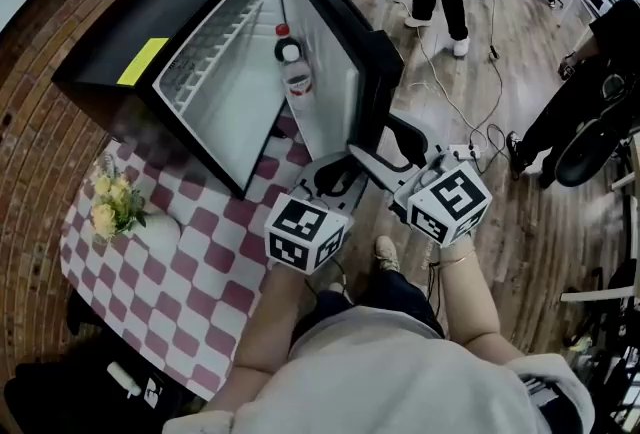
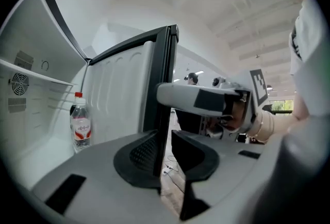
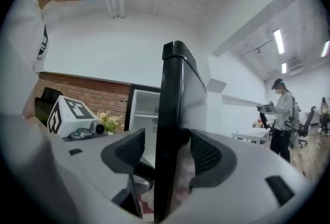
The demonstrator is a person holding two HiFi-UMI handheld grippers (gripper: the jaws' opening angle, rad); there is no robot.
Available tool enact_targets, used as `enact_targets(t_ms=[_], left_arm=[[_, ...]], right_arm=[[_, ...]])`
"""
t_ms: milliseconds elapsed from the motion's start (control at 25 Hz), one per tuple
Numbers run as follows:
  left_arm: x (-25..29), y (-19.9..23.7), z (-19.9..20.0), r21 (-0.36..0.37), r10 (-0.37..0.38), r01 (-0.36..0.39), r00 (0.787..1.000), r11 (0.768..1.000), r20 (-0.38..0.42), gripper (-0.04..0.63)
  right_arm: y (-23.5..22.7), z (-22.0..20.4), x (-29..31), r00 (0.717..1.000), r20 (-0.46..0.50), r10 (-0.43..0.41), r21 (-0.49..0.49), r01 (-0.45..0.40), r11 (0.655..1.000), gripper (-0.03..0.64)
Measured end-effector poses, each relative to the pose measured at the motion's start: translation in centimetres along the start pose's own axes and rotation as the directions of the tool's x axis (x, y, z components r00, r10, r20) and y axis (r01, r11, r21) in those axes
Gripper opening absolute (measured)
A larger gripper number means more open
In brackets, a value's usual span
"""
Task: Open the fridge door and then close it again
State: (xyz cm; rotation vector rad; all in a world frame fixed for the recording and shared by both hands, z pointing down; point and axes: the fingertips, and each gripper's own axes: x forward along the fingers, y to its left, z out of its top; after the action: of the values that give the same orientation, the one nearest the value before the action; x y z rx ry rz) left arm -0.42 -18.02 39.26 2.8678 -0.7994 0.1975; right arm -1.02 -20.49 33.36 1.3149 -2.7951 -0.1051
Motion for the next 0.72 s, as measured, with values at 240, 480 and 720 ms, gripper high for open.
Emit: enact_targets(t_ms=[240, 480, 720], left_arm=[[3.6, -1.8, 0.4, -0.011, -0.063, 0.063, 0.998, 0.998, 0.0, 0.075], [6.6, -2.7, 0.6, -0.023, -0.104, 0.103, 0.995, 0.994, -0.008, 0.061], [9.9, -2.4, 1.1, -0.032, -0.106, 0.105, 0.994, 0.994, -0.021, 0.061]], right_arm=[[-4.2, -0.8, -2.1, 0.992, -0.032, -0.125, 0.028, 0.126, 0.992, 0.196], [-7.3, -1.7, -3.6, 0.988, -0.025, -0.15, 0.043, 0.151, 0.988, 0.173], [-11.7, -2.3, -5.3, 0.981, 0.024, -0.19, 0.08, 0.188, 0.979, 0.152]])
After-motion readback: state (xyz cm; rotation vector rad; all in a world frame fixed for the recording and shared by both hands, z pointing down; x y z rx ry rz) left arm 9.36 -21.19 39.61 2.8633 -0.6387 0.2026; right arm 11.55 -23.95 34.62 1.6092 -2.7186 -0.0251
